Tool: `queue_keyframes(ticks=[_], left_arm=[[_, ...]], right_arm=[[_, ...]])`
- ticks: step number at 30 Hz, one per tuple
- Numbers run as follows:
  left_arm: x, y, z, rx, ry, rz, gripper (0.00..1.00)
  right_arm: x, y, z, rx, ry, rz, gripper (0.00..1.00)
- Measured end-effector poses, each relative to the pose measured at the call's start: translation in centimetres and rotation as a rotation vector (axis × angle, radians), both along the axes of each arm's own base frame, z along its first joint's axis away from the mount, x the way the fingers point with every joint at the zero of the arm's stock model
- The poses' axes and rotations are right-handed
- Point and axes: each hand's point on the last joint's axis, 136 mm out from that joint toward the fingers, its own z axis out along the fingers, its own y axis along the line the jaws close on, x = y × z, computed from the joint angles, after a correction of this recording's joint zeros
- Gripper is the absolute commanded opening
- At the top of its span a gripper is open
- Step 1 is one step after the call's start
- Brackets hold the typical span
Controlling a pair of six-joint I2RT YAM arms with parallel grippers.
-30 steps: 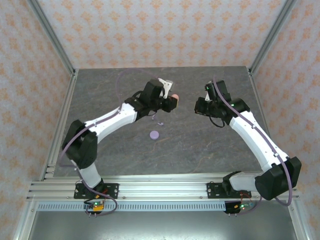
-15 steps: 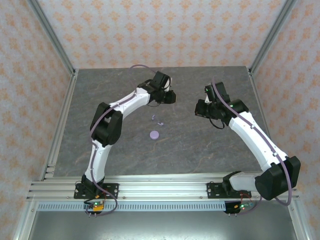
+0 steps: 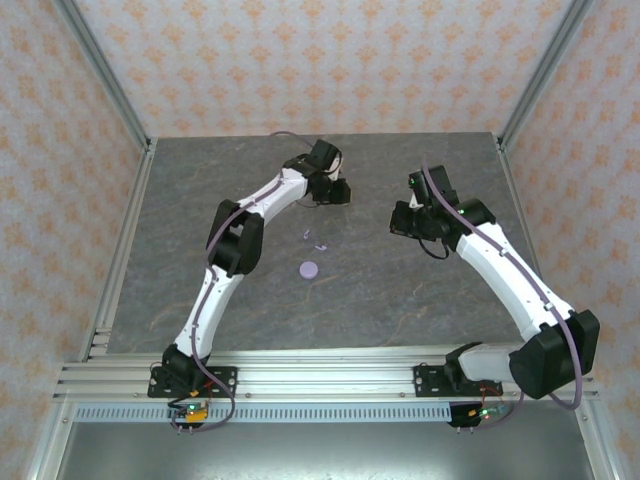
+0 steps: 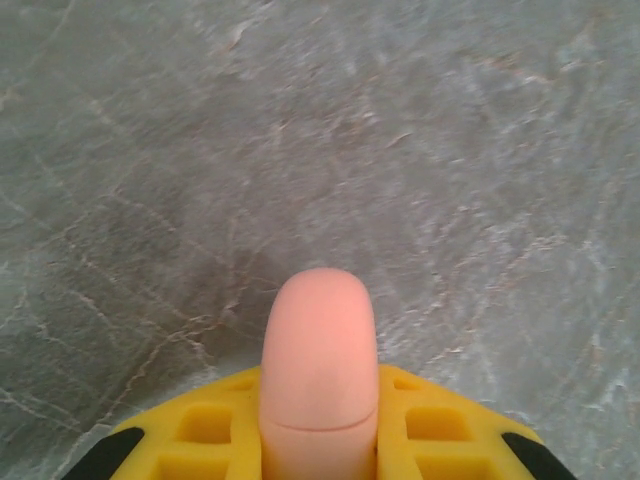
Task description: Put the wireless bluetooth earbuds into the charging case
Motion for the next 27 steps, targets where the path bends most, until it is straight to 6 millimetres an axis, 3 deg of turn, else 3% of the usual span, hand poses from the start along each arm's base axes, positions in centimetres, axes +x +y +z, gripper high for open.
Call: queue_keyframes(ticks=[8,12,15,18,27], left_arm=[[0.3,0.4,-0.5,0.003,0.016,0.008,0.18],[0.8,0.6,-0.5,-0.001,0.011,0.013,0.27],[1.0,1.1,-0.6,0.006,0.013,0.025,0.43],[1.1,1.7,-0.6,0.029,0.015,0.032,0.52],[1.4,3.5,0.0,0.134,-0.017,0.014,0.61]], right_arm=[[-0.1,0.0,-0.7,-0.013,0.026,0.003,0.14],[-0.3,-0.1,-0.8,-0.017,0.034,0.003,0.16],[-0.3,-0.1,-0.9,-0.018,0.038,0.003,0.17],[-0.4,-0.1,-0.9,-0.018,0.039,0.003,0.19],[-0.4,-0.2,-0.9,-0.019,0.039,0.004,0.27]])
